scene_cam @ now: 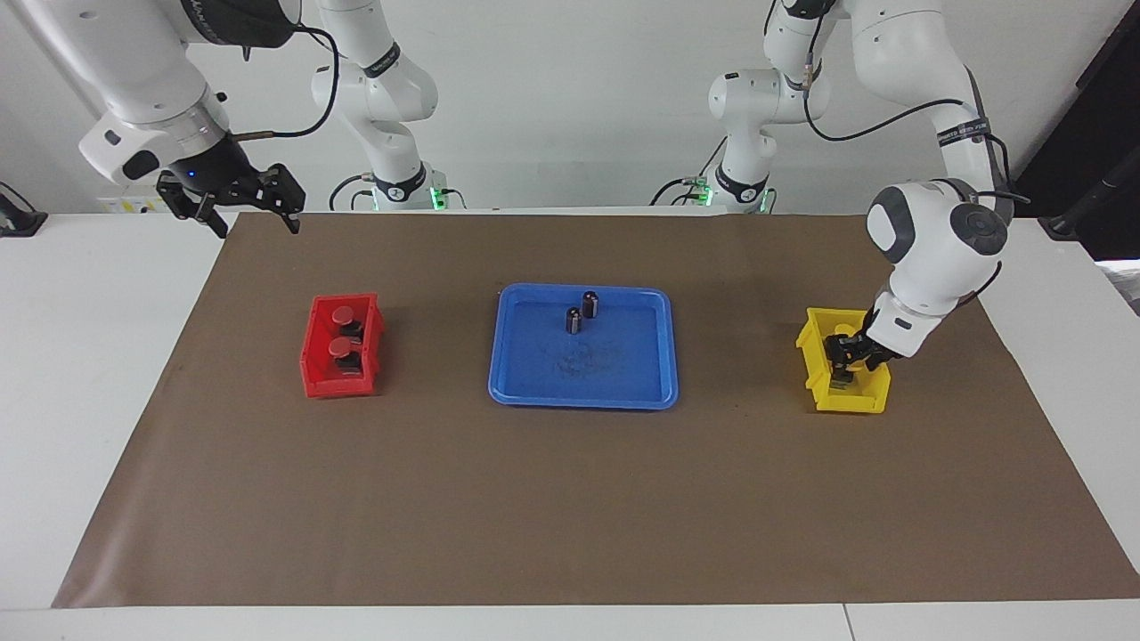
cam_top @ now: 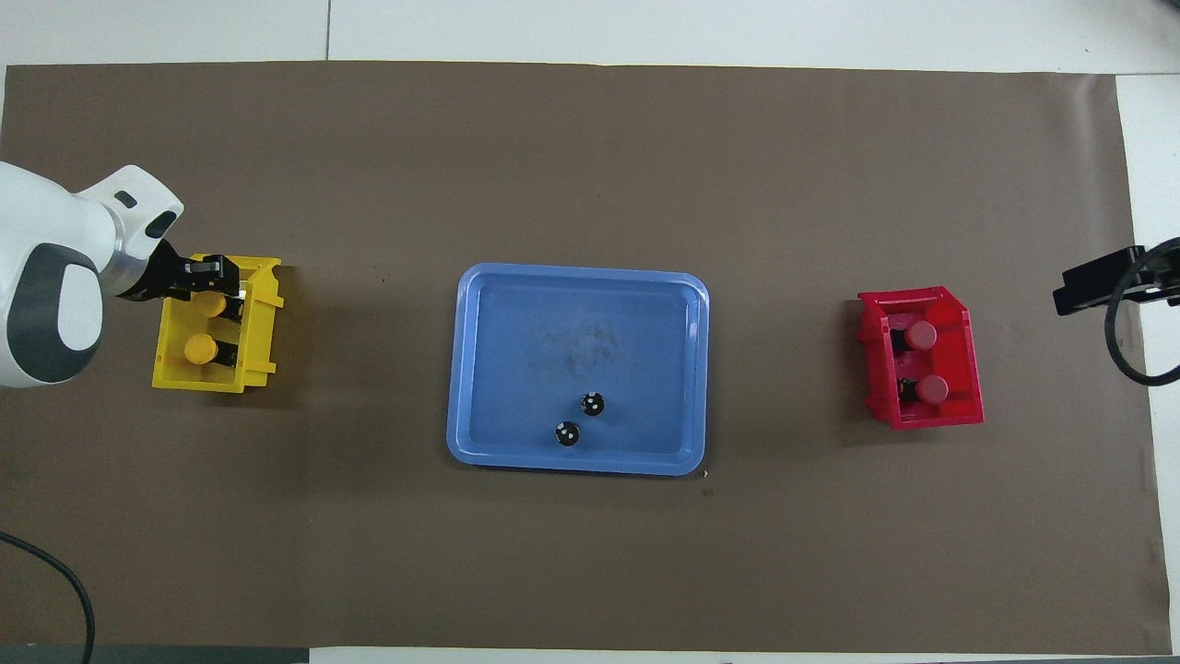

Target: Sort red and yellow buttons by color

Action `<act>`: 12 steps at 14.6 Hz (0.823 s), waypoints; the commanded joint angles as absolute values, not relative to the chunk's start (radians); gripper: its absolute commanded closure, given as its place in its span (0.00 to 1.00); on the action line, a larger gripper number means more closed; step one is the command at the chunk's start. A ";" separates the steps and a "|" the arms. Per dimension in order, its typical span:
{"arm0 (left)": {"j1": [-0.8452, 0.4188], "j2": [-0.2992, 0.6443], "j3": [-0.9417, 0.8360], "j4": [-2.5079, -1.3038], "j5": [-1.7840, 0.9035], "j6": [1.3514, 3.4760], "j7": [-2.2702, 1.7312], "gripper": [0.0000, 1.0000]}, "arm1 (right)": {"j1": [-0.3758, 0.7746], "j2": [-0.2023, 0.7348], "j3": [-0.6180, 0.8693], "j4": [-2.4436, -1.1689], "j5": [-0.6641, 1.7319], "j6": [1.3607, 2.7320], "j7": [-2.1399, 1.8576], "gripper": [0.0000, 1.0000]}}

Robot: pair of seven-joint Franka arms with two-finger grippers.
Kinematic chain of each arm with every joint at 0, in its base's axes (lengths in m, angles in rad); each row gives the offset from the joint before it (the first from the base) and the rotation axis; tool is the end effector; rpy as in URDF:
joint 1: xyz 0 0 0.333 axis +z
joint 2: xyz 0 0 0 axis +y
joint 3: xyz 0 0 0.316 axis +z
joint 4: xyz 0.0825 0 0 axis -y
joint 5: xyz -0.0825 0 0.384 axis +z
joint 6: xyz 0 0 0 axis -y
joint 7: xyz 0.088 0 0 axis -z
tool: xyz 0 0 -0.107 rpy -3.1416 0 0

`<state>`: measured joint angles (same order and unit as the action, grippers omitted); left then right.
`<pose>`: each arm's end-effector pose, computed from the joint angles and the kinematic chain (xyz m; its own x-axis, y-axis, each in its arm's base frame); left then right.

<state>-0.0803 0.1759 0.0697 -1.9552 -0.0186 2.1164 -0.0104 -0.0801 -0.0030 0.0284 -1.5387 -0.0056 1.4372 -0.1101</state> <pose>0.5920 -0.0084 0.3875 0.9999 0.0086 -0.0143 0.0086 -1.0000 0.0034 0.5387 -0.0285 0.6300 0.9935 0.0579 -0.0984 0.0576 -0.9983 -0.0052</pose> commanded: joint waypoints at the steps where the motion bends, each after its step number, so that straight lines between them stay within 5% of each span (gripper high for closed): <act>1: -0.057 0.158 0.066 -1.815 -0.026 1.927 0.047 0.27 | -0.075 -0.017 0.026 -1.552 -0.003 1.427 -0.103 0.00; 3: -0.058 0.118 0.063 -1.758 -0.017 1.818 0.080 0.00 | -0.075 -0.017 0.026 -1.552 -0.003 1.427 -0.103 0.00; 7: -0.067 -0.023 0.058 -1.721 0.005 1.656 0.129 0.00 | -0.075 -0.017 0.026 -1.552 -0.003 1.427 -0.103 0.00; 12: -0.095 -0.040 0.040 -1.600 0.011 1.474 0.130 0.00 | -0.075 -0.017 0.026 -1.552 -0.003 1.427 -0.103 0.00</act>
